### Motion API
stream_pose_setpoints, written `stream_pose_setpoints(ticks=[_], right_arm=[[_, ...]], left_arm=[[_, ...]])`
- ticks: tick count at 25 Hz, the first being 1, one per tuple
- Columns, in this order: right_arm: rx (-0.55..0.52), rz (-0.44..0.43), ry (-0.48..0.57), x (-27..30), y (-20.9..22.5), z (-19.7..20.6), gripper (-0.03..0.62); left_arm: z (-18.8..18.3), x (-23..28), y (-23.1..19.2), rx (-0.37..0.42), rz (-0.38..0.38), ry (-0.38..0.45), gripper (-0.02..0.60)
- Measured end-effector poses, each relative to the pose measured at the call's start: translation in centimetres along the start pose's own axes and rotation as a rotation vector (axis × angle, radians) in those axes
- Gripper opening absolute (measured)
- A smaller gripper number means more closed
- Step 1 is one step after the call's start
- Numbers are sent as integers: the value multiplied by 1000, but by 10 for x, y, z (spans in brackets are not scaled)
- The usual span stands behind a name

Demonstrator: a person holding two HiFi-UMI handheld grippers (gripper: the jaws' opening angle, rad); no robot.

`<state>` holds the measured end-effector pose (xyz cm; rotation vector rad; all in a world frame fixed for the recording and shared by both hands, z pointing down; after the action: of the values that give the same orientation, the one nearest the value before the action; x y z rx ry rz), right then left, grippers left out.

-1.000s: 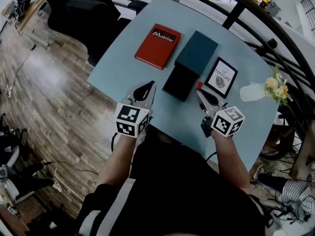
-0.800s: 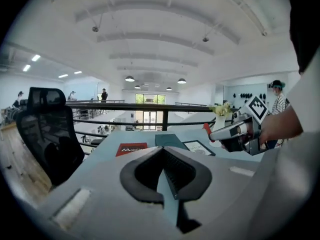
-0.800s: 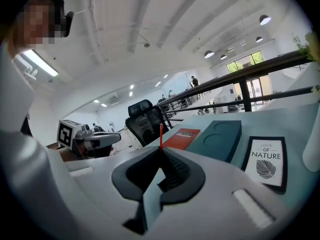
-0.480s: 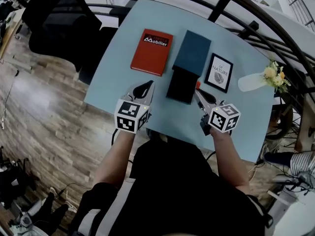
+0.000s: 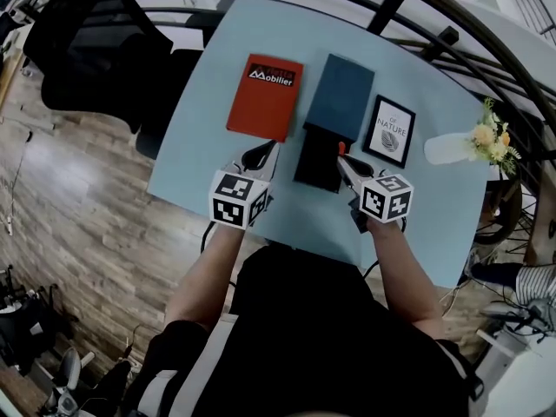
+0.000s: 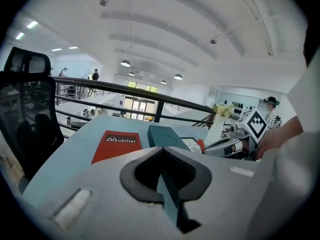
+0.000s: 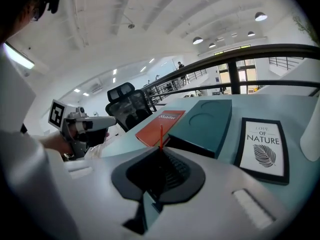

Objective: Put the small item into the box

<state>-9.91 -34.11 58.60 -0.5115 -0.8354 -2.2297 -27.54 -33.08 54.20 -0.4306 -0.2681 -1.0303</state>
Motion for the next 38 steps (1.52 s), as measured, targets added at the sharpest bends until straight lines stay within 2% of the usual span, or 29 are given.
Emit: stream_pose_setpoints(ticks=[14,23,29,35,38], right_arm=[[-144,73,-262,57,31,37,15],[-432,100,-511,76,27,67,15],[-434,133,-609,85,33,71,15],[-511,159,-713,84,32,81,17],[-542,161,-715,86,31,82,18]], left_arm=[[20,34,-9,-29,23,-38,5],[33,27,-9,-61,21,-43,5],[41,21,-6,-69,19,-38,5],[41,13,4,-79,21,-23,5],[39,10,4,-78,18,-17,5]])
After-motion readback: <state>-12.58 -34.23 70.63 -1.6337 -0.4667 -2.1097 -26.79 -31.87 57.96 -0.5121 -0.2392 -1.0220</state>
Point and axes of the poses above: the fingertips, and each gripper's own axes: x forward along the fingers, y to its right, z out of its underside, the point moved 2 cm from there along -x, backward along the fingers, and after that the axes turned 3 degrees about x, right-handed, at the moved point
